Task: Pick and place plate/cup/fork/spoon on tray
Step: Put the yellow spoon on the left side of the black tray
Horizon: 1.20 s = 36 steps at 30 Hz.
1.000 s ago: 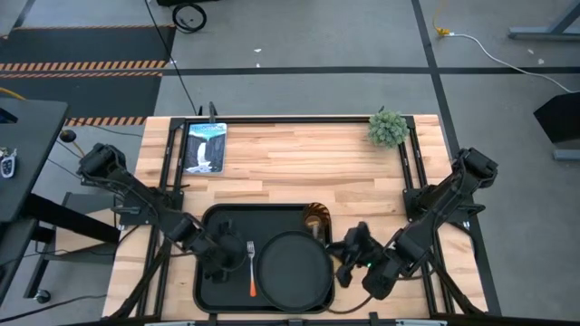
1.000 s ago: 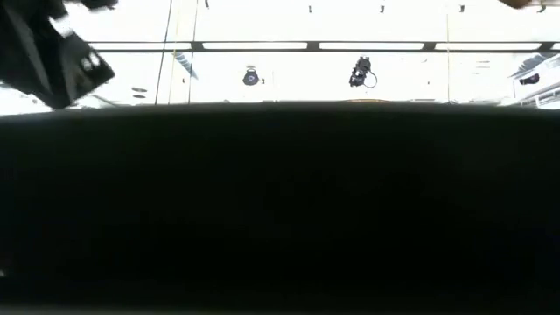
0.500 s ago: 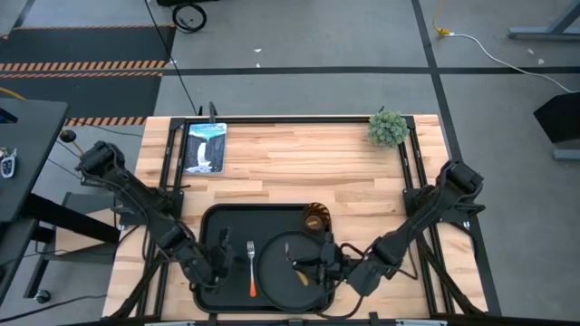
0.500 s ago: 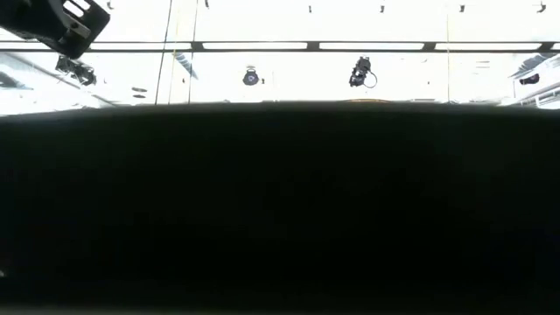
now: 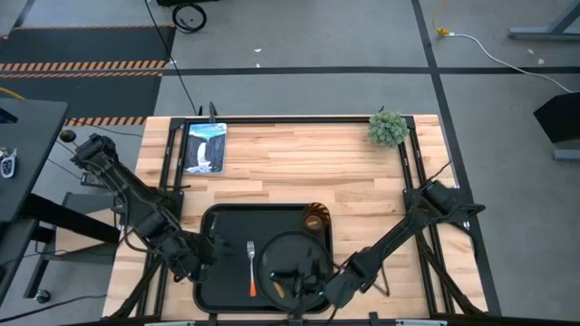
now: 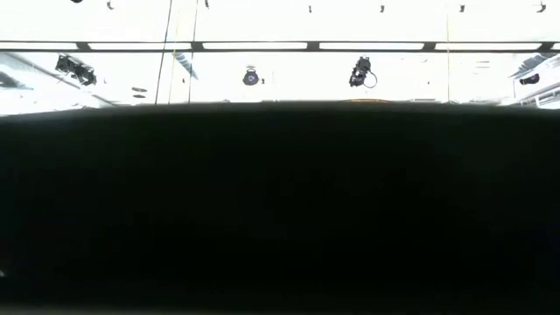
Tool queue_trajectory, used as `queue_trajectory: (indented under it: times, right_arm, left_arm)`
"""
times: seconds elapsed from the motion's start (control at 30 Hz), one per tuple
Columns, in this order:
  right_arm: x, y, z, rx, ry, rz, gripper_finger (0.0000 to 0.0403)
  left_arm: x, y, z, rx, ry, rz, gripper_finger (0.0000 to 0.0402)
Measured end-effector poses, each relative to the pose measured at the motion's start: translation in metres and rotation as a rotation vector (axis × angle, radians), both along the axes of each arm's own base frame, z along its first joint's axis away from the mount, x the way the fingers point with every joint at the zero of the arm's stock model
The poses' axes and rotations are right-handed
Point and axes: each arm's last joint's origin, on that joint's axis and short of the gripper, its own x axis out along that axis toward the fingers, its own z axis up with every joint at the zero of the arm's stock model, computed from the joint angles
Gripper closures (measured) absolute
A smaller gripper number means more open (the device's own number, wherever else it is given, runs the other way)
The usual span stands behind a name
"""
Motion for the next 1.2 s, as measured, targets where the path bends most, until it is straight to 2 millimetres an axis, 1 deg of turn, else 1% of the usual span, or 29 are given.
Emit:
queue_trajectory:
  times: [0.17, 0.27, 0.37, 0.43, 0.53, 0.63, 0.73, 0.83, 0.9, 1.07, 1.13, 1.2]
  right_arm:
    - [0.03, 0.014, 0.014, -0.037, 0.059, -0.027, 0.0355]
    - [0.046, 0.016, 0.023, -0.042, 0.084, -0.094, 0.0355]
    - [0.062, 0.016, 0.028, -0.051, 0.093, -0.126, 0.0355]
    - [0.073, 0.015, 0.029, -0.051, 0.087, -0.139, 0.0355]
    - [0.085, 0.013, 0.026, -0.098, 0.083, -0.185, 0.0355]
    - [0.092, 0.009, 0.018, -0.145, 0.086, -0.258, 0.0355]
    - [0.098, 0.005, 0.003, -0.206, 0.106, -0.33, 0.0355]
    - [0.106, 0.003, -0.02, -0.232, 0.106, -0.392, 0.0355]
    - [0.111, 0.003, -0.031, -0.231, 0.084, -0.403, 0.0355]
    - [0.12, 0.005, -0.046, -0.212, -0.016, -0.449, 0.0355]
    - [0.121, 0.006, -0.052, -0.23, -0.028, -0.472, 0.0355]
    - [0.121, 0.006, -0.051, -0.233, -0.045, -0.487, 0.0355]
  left_arm:
    - [-0.003, -0.001, -0.001, 0.082, -0.004, -0.056, 0.0297]
    - [-0.007, -0.003, -0.002, 0.096, 0.015, -0.068, 0.0297]
    - [-0.014, -0.007, -0.005, 0.093, 0.02, -0.041, 0.0297]
    - [-0.018, -0.012, -0.012, 0.086, -0.026, -0.004, 0.0297]
    - [-0.027, -0.019, -0.027, 0.054, -0.088, 0.024, 0.0297]
    - [-0.033, -0.026, -0.043, -0.017, -0.17, 0.055, 0.0297]
    - [-0.036, -0.031, -0.057, -0.102, -0.243, 0.041, 0.029]
    - [-0.035, -0.031, -0.071, -0.166, -0.275, 0.056, 0.0264]
    - [-0.033, -0.029, -0.077, -0.213, -0.284, 0.095, 0.0239]
    - [-0.024, -0.029, -0.088, -0.239, -0.28, 0.169, 0.0184]
    - [-0.02, -0.031, -0.093, -0.225, -0.28, 0.175, 0.0173]
    - [-0.017, -0.033, -0.098, -0.218, -0.279, 0.18, 0.017]
